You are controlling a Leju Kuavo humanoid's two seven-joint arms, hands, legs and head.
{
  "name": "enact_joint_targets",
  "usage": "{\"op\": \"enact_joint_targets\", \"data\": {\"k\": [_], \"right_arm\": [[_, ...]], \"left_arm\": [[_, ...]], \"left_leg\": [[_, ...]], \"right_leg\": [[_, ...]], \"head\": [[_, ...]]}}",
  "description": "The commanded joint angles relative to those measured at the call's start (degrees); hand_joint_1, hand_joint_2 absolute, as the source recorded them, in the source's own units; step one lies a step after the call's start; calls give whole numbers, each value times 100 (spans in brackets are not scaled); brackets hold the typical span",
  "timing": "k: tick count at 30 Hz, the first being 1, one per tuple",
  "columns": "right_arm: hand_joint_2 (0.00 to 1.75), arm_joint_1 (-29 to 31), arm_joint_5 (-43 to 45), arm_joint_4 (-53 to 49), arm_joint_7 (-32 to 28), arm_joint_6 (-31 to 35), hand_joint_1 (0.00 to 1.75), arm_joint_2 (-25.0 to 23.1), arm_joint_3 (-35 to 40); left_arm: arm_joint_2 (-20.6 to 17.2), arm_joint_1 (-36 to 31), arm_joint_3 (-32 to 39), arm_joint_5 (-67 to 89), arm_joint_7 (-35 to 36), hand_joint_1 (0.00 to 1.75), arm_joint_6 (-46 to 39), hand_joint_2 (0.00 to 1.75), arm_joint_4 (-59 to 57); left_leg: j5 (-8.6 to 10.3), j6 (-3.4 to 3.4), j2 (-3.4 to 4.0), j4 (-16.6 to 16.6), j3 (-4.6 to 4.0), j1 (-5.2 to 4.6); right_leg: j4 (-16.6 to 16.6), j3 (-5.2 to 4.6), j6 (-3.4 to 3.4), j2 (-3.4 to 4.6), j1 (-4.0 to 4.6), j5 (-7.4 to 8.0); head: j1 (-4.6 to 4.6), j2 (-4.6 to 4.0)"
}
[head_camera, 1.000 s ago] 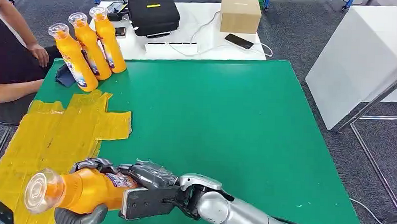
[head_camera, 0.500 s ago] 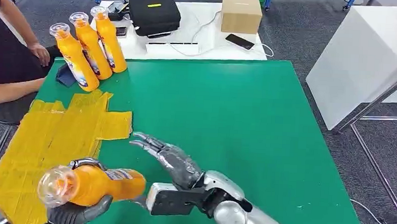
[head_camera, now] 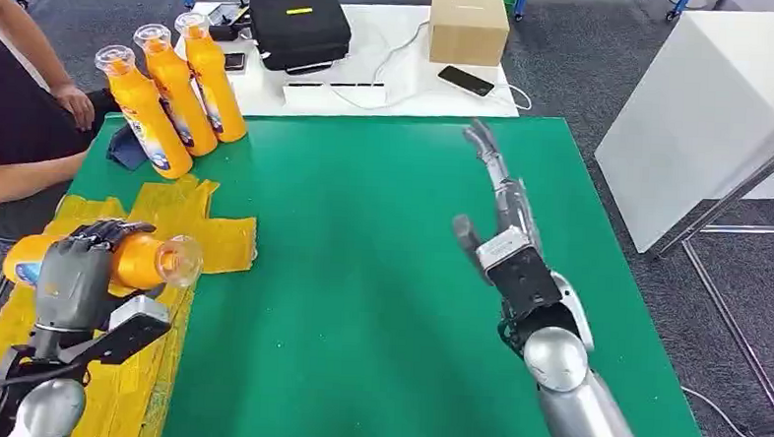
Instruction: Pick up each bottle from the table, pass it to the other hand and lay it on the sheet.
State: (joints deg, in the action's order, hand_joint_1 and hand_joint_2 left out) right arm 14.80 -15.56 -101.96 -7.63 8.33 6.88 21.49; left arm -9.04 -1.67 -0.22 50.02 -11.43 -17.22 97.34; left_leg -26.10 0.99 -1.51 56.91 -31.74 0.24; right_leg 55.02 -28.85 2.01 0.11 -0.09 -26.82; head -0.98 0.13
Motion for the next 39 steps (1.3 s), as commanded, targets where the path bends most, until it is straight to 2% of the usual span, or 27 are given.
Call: {"op": "enact_joint_targets", "data": {"k": [1,6,10,12,13,14,15,19,24,28,29,31,33,36,37,39], "right_arm": [[0,193,-150,125,69,-103,0,-92,-565],[0,94,-95,-53,-8,-379,0,-122,-475],[0,163,-161,-70,62,-495,0,-174,-381],[0,200,-182,-62,81,-534,0,-181,-327],[0,220,-225,-58,103,-561,0,-175,-288],[0,222,-260,-61,124,-569,0,-180,-268],[0,237,-470,-57,172,-536,0,-167,-224],[0,153,-864,-163,-115,-374,0,-91,-177],[0,-16,-806,-200,-114,-399,0,-33,-219],[0,-128,-719,-230,-160,-392,0,15,-258],[0,-260,-712,-314,-190,-356,0,42,-277],[0,-505,-624,-442,-277,-299,0,91,-278],[0,-669,-594,-481,-383,-216,0,114,-210],[0,-868,-531,-501,-510,-193,0,147,-89],[0,-969,-561,-549,-612,-188,0,140,-37],[0,-1140,-587,-624,-722,-150,0,106,40]], "left_arm": [[-382,-373,-436,267,220,175,719,175,-1220],[-543,115,-835,1137,519,175,1067,175,-1776],[-575,288,-965,1305,481,175,912,175,-2281],[-600,353,-1019,1343,466,175,930,175,-2331],[-588,377,-1014,1291,468,44,970,0,-2326],[-563,387,-1006,1298,539,0,1023,0,-2312],[-588,399,-1056,1108,634,0,1455,0,-2270],[-410,442,-800,95,369,0,1887,0,-2016],[-280,641,-576,-530,230,0,1949,0,-1635],[47,739,-84,-1557,-171,0,2023,0,-1223],[345,761,240,-1930,-500,0,1760,0,-1007],[804,821,722,-3633,-750,0,2172,0,-397],[911,926,914,-4682,-541,0,2453,0,110],[932,1155,1056,-5722,-889,0,2847,0,793],[950,1268,1061,-6154,-1356,0,3291,0,1047],[1049,1503,1124,-6255,-1499,0,3468,0,1406]], "left_leg": [[0,-5,6,-9,13,1],[0,-3,13,-14,12,-6],[-4,-7,37,-22,28,-3],[-1,-3,17,-10,3,-5],[-2,-4,16,-7,0,-1],[-3,-5,24,-8,4,1],[-1,-3,14,-8,0,-4],[-3,-5,21,-7,3,-1],[-3,-3,11,-9,19,-3],[-4,-3,21,-6,19,1],[-2,-2,6,-5,16,-1],[-3,-1,3,-2,13,4],[-5,1,-6,3,7,6],[-11,-2,8,5,1,7],[-10,-3,12,2,0,5],[-17,-5,26,2,7,7]], "right_leg": [[-9,15,-3,-7,2,-2],[-9,8,0,5,-5,-1],[-18,19,-3,22,-2,2],[-4,-3,0,9,-5,0],[-4,-6,-1,8,-1,0],[-7,-1,-2,11,1,0],[-3,-6,0,7,-4,-1],[-5,2,-1,13,0,2],[-7,19,0,9,-2,1],[-8,19,0,12,2,3],[-5,18,0,3,0,0],[-10,21,2,-6,5,0],[-10,19,4,-15,7,-4],[-6,9,1,-2,8,-6],[-5,4,0,6,6,-4],[-7,9,-2,14,8,-7]], "head": [[-2,0],[-2,0],[0,0],[-2,0],[0,0],[0,0],[0,0],[2,0],[0,0],[-2,0],[0,0],[-2,0],[-2,0],[2,0],[2,0],[0,0]]}}
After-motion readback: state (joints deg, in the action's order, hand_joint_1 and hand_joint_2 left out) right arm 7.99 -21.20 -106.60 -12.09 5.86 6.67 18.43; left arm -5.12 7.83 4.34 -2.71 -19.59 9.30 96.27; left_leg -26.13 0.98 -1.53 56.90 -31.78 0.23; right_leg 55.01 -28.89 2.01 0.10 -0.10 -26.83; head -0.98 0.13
